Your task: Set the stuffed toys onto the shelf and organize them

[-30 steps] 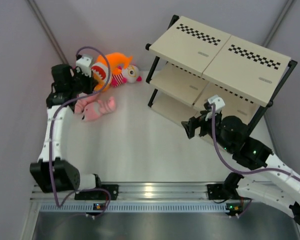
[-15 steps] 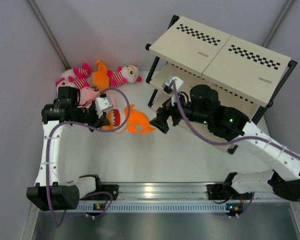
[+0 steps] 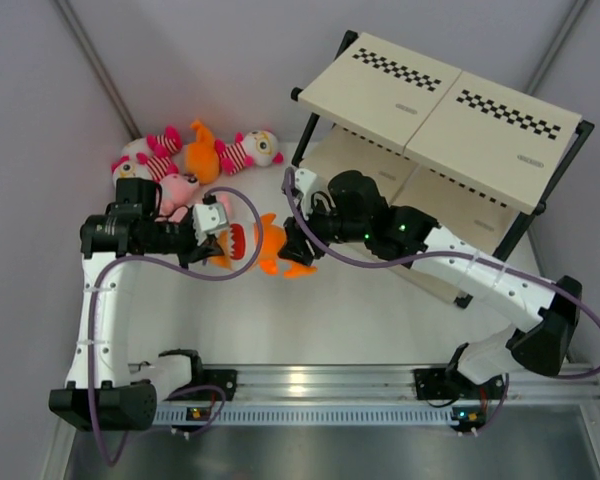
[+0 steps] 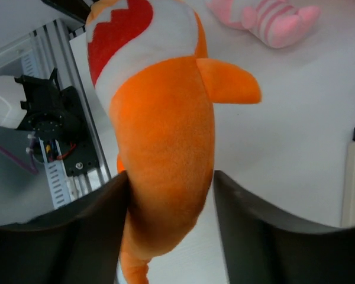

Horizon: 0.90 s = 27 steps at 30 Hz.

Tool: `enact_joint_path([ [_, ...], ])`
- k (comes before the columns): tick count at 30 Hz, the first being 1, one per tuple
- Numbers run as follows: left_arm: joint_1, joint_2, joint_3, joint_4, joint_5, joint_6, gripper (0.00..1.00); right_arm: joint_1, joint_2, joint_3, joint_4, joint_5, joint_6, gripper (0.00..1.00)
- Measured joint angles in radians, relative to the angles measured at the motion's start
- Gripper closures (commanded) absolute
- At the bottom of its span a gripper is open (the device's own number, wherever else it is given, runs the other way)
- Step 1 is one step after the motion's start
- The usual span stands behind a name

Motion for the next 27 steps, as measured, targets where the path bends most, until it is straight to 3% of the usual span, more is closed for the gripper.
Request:
enact_joint_path([
  [1,0.000,0.000,0.004,-0.001,0.003,-0.003,1.00,0.000,0.009,0.000,0.005,-0.016,0.008,0.70],
  [2,-0.001,0.000,0.011,-0.003,0.002,-0.004,1.00,0.000,0.016,0.000,0.011,-0.031,0.013,0.97],
  [3,-0.002,0.000,0.016,-0.003,0.003,-0.008,1.00,0.000,0.021,0.000,0.018,-0.042,0.030,1.00],
  [5,-0.003,0.001,0.034,-0.008,0.004,-0.023,0.95,0.000,0.019,0.000,0.024,-0.040,0.039,1.00],
  [8,-0.004,0.008,0.089,-0.019,-0.013,-0.072,0.67,0.001,0.007,0.002,0.034,-0.019,0.069,1.00],
  [9,-0.005,0.015,0.117,-0.023,-0.020,-0.091,0.51,0.001,0.000,0.006,0.032,-0.007,0.082,1.00],
  [12,-0.010,0.037,0.220,-0.019,-0.063,-0.192,0.36,0.002,-0.030,0.040,0.033,0.050,0.122,1.00],
  [14,-0.011,0.038,0.270,-0.015,-0.114,-0.278,0.14,0.005,-0.055,0.071,0.032,0.105,0.144,1.00],
  [15,-0.011,0.035,0.287,-0.016,-0.151,-0.320,0.13,0.006,-0.073,0.091,0.030,0.148,0.158,1.00],
  [16,-0.010,0.035,0.302,-0.018,-0.187,-0.364,0.02,0.006,-0.092,0.111,0.031,0.196,0.168,1.00],
  [21,-0.010,0.036,0.357,-0.018,-0.331,-0.509,0.01,0.005,-0.201,0.220,0.039,0.487,0.212,1.00],
  [27,-0.009,0.037,0.365,-0.018,-0.375,-0.572,0.01,-0.085,-0.306,0.334,0.043,0.861,0.268,1.00],
])
